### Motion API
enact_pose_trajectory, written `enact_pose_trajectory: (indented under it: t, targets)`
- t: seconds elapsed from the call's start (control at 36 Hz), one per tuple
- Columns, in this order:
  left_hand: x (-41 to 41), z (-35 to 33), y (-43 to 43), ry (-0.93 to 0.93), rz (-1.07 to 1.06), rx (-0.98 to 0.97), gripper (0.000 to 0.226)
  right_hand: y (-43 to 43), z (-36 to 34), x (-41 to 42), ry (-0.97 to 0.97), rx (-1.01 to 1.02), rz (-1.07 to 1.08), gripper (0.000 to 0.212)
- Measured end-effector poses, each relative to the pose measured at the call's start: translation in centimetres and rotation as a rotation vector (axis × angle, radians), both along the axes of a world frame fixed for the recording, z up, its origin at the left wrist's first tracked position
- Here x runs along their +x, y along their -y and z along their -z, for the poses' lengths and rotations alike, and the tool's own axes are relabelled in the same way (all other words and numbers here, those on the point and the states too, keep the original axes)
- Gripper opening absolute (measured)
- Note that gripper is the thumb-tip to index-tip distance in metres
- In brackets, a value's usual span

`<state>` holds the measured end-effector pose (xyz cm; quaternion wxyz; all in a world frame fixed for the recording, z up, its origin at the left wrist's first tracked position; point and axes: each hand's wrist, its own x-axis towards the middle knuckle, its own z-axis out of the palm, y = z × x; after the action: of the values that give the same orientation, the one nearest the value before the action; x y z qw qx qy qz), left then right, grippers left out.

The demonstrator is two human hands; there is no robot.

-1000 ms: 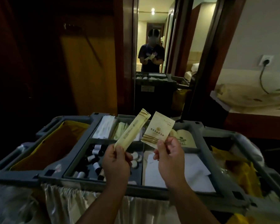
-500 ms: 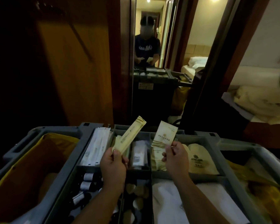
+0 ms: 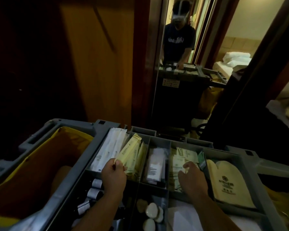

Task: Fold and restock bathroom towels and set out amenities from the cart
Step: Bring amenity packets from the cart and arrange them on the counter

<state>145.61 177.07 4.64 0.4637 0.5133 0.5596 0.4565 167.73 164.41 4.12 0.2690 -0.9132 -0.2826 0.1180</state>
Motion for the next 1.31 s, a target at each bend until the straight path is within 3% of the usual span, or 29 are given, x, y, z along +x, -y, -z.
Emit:
enact_pose_trajectory:
  t: [0.11, 0.22, 0.36, 0.47, 0.56, 0.69, 0.83, 0.89, 1.0, 1.08, 1.19, 1.31]
  targets:
    - [0.3, -0.3, 0.1, 0.000, 0.034, 0.060, 0.043, -4.2, -2.7, -1.7, -0.048, 0.243, -0.086, 0.021]
    - [-0.1, -0.3, 0.3, 0.005, 0.107, 0.127, 0.045, -11.1, -5.4, -4.2, -0.548, 0.353, -0.121, 0.049]
    - [-0.9, 0.3, -0.3, -0.078, 0.153, 0.067, 0.042, -15.6, -5.9, -6.6, -0.676, 0.449, -0.115, 0.036]
    - [-1.6, 0.0, -1.4, -0.247, 0.240, 0.005, 0.038, -17.8, -4.8, -7.0, -0.636, 0.378, -0.122, 0.049]
    - [-1.8, -0.6, -1.9, -0.531, 0.369, 0.009, 0.044, -19.0, -3.3, -6.8, -0.526, 0.270, -0.111, 0.035]
    - [-0.7, -1.6, -2.0, -0.908, 0.373, 0.035, 0.033, -19.7, -2.0, -6.3, -0.292, 0.085, -0.244, 0.055]
    - [0.1, -1.3, -2.5, -1.133, 0.413, 0.084, 0.036, -19.7, -0.8, -6.6, -0.115, -0.036, -0.316, 0.052]
    - [0.3, -1.2, -2.8, -1.137, 0.426, 0.082, 0.036, -19.6, -0.8, -6.7, 0.000, -0.115, -0.351, 0.042]
    - [0.0, -1.0, -3.1, -1.034, 0.425, 0.109, 0.015, -19.0, -0.8, -7.2, 0.126, -0.159, -0.413, 0.031]
    - [-0.4, -0.8, -3.1, -1.023, 0.453, 0.131, 0.010, -18.6, -0.7, -7.8, -0.035, -0.074, -0.355, 0.033]
    - [-1.5, -0.1, -3.2, -0.941, 0.488, 0.187, 0.014, -17.7, -1.9, -8.7, 0.015, -0.071, -0.416, 0.033]
    - [-2.7, -0.3, -2.9, -0.643, 0.461, 0.107, 0.009, -15.9, -3.2, -10.2, -0.028, 0.041, -0.524, 0.032]
